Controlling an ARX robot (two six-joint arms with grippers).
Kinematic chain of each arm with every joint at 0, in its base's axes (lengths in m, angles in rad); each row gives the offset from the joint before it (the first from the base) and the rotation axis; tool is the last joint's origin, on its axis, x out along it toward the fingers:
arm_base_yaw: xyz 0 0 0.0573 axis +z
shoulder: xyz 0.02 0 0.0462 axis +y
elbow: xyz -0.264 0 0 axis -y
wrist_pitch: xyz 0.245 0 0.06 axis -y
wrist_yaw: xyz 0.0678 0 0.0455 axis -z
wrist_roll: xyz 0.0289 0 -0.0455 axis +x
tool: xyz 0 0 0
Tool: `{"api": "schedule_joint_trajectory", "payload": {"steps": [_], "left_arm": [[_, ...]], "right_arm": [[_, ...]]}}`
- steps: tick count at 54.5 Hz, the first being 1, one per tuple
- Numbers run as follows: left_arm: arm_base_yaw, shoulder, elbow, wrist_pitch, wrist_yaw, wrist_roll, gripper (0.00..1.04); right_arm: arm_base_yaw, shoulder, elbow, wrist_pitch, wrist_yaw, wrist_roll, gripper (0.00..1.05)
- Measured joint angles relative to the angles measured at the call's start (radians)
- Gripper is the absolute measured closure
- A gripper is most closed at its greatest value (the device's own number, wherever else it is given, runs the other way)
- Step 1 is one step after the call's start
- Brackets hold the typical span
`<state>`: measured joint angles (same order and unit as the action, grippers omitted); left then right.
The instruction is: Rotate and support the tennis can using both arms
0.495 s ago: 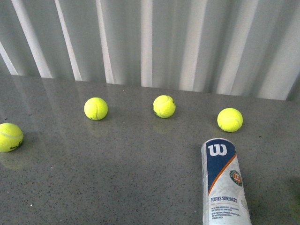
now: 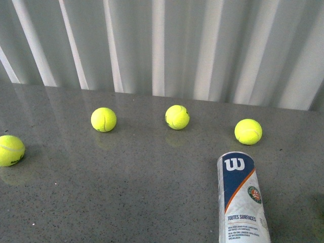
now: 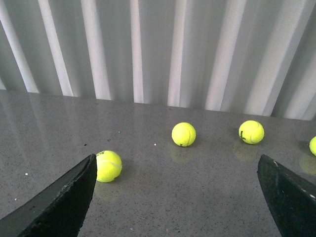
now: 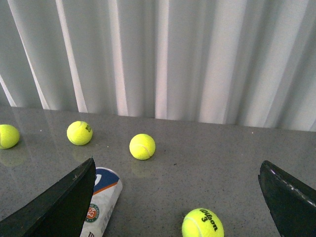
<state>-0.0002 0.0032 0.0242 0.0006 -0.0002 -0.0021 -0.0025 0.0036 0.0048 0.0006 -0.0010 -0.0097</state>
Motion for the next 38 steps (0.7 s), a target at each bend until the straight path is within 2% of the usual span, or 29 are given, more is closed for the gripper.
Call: {"api": "schedule_joint_trajectory", "payload": {"steps": [24,29,31,38], "left_arm": [[0.000,0.000,0.000,0.000,0.000,0.000,0.07],[0.000,0.000,0.000,0.000,0.000,0.000,0.07],[0.000,0.000,0.000,0.000,0.000,0.000,0.07],[0.000,0.000,0.000,0.000,0.000,0.000,0.07]], "right_arm": [[0.000,0.002,0.000,-0.002,0.000,0.000,0.07],[-0.003,0.160,0.121,-0.216,-0.026,0.062,0.07],[-0.008,0.227,0.162,-0.227,-0.034,0.084,0.07],[-0.042,0.611,0.423,-0.013,0.012,0.164,0.07]]}}
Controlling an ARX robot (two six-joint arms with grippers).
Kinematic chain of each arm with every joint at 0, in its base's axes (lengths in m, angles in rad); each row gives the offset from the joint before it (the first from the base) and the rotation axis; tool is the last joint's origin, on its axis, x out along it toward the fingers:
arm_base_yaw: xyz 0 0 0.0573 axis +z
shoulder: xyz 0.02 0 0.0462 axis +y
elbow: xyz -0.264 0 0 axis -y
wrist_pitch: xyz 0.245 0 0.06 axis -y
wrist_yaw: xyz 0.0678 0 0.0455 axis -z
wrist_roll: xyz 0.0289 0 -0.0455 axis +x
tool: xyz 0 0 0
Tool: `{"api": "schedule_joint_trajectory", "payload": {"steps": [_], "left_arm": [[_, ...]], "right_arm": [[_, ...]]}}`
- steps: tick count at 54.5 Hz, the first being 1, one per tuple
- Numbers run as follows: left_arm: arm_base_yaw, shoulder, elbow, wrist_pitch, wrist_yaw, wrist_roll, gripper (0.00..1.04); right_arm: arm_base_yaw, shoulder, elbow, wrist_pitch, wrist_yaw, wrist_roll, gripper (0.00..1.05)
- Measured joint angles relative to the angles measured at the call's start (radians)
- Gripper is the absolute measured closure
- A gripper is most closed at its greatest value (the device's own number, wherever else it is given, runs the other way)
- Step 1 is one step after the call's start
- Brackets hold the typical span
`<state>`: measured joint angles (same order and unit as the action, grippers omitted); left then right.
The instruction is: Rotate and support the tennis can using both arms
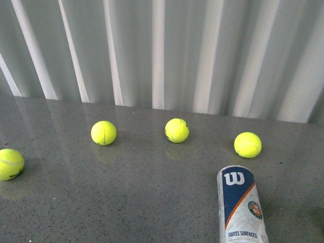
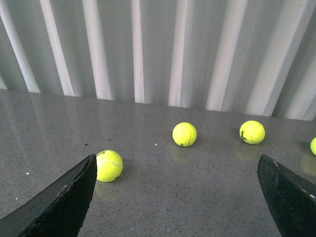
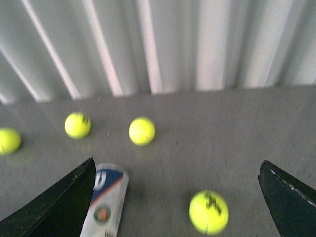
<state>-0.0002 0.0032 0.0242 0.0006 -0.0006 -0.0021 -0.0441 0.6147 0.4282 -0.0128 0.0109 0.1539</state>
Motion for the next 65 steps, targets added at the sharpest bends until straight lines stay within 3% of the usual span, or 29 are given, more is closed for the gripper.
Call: {"api": "schedule_joint_trajectory", "payload": {"steps": [7,13,22,37,65], "left_arm": [[0.000,0.000,0.000,0.000,0.000,0.000,0.07],[0.000,0.000,0.000,0.000,0.000,0.000,0.07],[0.000,0.000,0.000,0.000,0.001,0.000,0.07],[0.000,0.000,0.000,0.000,0.000,0.000,0.07],[0.000,0.000,0.000,0.000,0.000,0.000,0.07]], "right_arm": [[0.007,0.314,0.180,0.091,0.017,0.101,0.07],[0.048,0.689,0.362,-0.011,0.024,0.224,0.07],[0.160,0.972,0.460,-0.108,-0.040,0.296,0.07],[0.307,1.184,0.545,-0.158,-0.057,0.349,0.07],[0.326,1.378,0.596,-0.127,-0.066,0.405,0.07]]}}
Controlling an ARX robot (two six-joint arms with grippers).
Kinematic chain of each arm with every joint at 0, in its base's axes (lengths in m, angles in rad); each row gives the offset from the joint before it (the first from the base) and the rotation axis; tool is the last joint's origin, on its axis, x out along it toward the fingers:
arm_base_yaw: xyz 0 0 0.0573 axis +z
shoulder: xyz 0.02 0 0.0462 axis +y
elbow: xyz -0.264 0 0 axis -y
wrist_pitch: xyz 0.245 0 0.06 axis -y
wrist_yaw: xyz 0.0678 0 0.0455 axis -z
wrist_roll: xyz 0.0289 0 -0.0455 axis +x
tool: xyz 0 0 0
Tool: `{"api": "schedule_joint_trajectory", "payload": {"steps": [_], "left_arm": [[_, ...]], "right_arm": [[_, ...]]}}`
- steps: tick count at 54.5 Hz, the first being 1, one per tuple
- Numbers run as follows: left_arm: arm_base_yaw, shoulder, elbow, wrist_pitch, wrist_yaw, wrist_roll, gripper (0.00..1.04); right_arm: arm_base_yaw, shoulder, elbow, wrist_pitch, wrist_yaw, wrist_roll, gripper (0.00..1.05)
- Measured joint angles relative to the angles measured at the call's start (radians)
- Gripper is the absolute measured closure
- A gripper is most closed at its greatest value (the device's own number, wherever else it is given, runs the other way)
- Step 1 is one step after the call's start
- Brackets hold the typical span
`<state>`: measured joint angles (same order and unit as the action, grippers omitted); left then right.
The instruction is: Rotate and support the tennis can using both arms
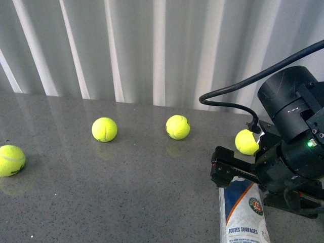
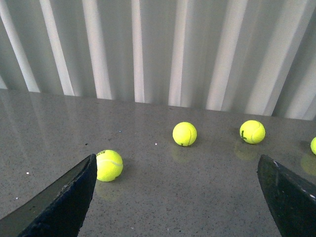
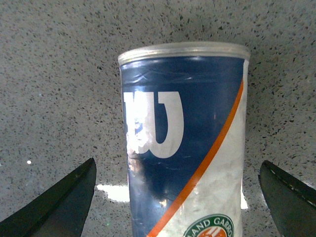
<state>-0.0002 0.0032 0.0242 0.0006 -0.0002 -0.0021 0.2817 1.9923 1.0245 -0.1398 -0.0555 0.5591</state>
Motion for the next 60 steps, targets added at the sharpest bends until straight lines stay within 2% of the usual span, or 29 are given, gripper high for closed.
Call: {"api": "schedule_joint_trajectory", "payload": {"steps": [11,15,27,35,51,60], "left_arm": [[0.000,0.000,0.000,0.000,0.000,0.000,0.07],[0.000,0.000,0.000,0.000,0.000,0.000,0.07],[0.000,0.000,0.000,0.000,0.000,0.000,0.07],[0.000,0.000,0.000,0.000,0.000,0.000,0.07],[0.000,0.000,0.000,0.000,0.000,0.000,0.07],[0.000,0.000,0.000,0.000,0.000,0.000,0.07]], "right_arm": [[0.005,0.037,-0.002,0.046,0.007,0.006,0.08],[0.006,0.044,-0.008,0.058,0.009,0.005,0.18],[0.005,0.044,-0.026,0.084,0.021,0.002,0.56],[0.003,0.031,-0.036,0.087,0.035,-0.005,0.72],[0.003,-0.028,-0.046,0.087,0.116,-0.053,0.87],[0.010,-0.131,-0.047,0.141,0.227,-0.148,0.93]]}}
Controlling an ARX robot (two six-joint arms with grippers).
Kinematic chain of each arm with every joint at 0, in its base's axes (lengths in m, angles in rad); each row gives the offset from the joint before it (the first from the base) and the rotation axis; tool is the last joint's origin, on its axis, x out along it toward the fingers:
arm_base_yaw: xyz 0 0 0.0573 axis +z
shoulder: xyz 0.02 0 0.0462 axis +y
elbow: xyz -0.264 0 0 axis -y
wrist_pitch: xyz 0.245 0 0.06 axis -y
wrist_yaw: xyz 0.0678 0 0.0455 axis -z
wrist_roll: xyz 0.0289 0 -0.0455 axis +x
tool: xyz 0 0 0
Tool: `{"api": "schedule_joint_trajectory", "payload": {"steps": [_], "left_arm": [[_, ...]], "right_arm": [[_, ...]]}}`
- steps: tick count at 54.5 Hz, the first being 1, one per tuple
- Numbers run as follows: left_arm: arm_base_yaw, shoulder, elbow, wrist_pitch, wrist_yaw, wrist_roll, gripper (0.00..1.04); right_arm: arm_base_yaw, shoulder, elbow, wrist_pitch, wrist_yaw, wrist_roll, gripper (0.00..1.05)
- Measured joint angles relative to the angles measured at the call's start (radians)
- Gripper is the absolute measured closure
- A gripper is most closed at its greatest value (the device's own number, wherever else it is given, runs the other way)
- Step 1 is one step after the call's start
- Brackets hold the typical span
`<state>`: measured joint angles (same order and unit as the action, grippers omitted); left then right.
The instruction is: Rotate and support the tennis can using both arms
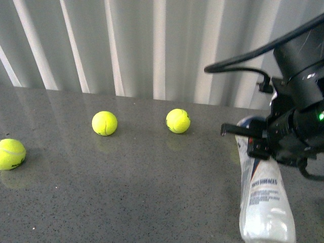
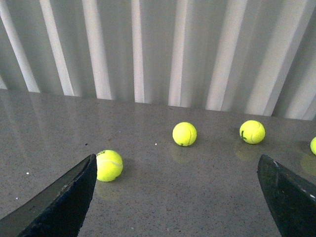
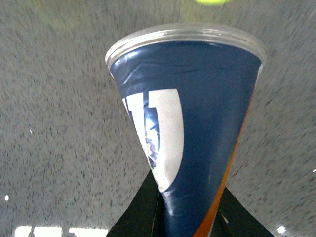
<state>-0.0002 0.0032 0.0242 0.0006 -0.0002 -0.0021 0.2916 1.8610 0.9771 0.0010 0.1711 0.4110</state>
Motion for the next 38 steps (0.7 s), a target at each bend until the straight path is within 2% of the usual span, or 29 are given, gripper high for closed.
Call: {"api": "schedule_joint_trajectory", "payload": {"steps": [4,13,28,38], "left_arm": [[0.000,0.000,0.000,0.000,0.000,0.000,0.07],[0.000,0.000,0.000,0.000,0.000,0.000,0.07],[0.000,0.000,0.000,0.000,0.000,0.000,0.07],[0.000,0.000,0.000,0.000,0.000,0.000,0.07]], "right_arm": [[0.012,-0.061,-0.013,0.064,0.073,-0.077,0.94],[0.051,-0.193,-0.089,0.286,0.146,-0.267,0.96],[0.142,-0.338,-0.272,0.707,0.069,-0.594,0.96],[0.177,-0.358,-0.383,0.919,-0.005,-0.679,0.96]]}}
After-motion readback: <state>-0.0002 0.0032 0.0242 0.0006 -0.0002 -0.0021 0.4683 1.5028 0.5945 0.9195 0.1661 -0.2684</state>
